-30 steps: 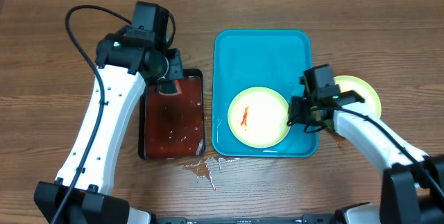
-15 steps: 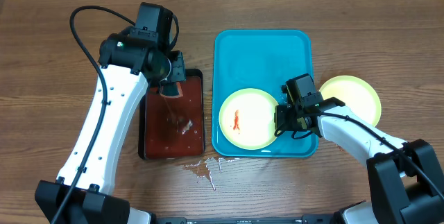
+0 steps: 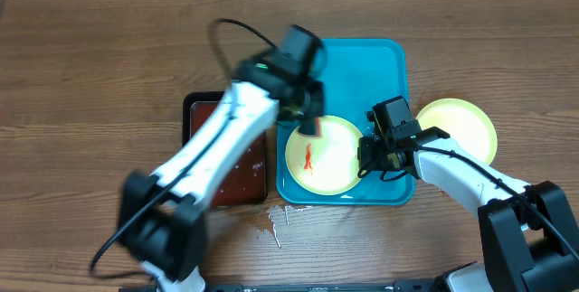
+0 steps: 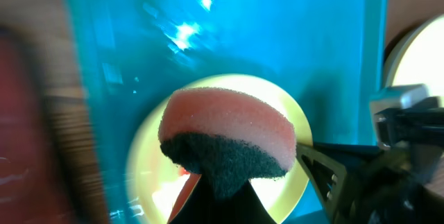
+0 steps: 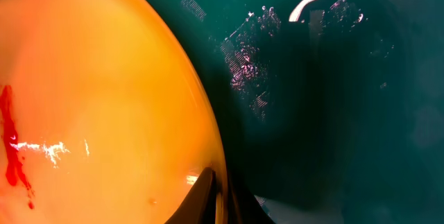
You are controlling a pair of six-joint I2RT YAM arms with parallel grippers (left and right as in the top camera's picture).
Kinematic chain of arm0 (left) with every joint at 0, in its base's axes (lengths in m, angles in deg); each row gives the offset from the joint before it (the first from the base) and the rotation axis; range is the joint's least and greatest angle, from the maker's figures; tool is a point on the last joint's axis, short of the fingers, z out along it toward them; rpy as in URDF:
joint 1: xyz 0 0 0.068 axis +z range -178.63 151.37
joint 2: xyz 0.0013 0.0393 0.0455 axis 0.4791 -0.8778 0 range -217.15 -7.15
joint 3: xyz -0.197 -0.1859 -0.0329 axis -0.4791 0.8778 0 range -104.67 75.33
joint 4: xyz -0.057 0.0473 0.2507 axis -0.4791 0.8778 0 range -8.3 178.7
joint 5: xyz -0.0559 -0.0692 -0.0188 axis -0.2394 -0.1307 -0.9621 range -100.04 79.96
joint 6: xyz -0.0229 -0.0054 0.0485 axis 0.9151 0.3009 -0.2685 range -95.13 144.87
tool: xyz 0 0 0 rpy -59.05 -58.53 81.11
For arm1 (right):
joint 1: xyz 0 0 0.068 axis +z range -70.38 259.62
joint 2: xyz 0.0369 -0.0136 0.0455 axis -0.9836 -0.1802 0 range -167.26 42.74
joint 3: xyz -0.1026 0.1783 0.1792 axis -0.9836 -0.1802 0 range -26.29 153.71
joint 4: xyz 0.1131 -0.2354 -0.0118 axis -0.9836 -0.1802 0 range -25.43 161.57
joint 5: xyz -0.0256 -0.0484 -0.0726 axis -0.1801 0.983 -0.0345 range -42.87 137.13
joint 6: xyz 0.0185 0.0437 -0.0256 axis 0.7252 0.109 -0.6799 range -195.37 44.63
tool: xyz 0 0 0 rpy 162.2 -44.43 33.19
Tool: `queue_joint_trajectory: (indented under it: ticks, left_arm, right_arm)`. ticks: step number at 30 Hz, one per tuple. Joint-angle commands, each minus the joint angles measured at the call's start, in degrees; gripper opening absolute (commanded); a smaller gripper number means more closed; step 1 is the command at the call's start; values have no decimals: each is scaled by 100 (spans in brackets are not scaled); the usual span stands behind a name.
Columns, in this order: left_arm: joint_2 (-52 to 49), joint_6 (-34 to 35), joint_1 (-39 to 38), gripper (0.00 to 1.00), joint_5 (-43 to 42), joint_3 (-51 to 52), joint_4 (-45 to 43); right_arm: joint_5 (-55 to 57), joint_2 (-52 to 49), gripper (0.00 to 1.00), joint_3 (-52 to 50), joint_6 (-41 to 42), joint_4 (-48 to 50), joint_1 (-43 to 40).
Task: Clean dirty plates on tray and stack at the side
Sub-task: 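Scrub the yellow plate with the sponge while right gripper holds its rim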
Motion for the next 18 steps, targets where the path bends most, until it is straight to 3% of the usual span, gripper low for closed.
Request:
queue_joint_trajectory:
  ticks: [1,7,14,18]
  left_arm:
    - [-748,514,-326,4,-131,85,-103]
    - [-1517,553,-282,4,-39,83,127]
    - [-1685,774,415,4,658,81,750]
    - [-1687,81,439,4,282,81,575]
  right_arm:
    - [55,-151,7,-44,-61,-79,70]
    - [55,-151,7,-44,-63,-101,70]
    - [52,-151,7,-44,-61,-94,70]
    - [55,-151,7,-44,-61,-92,70]
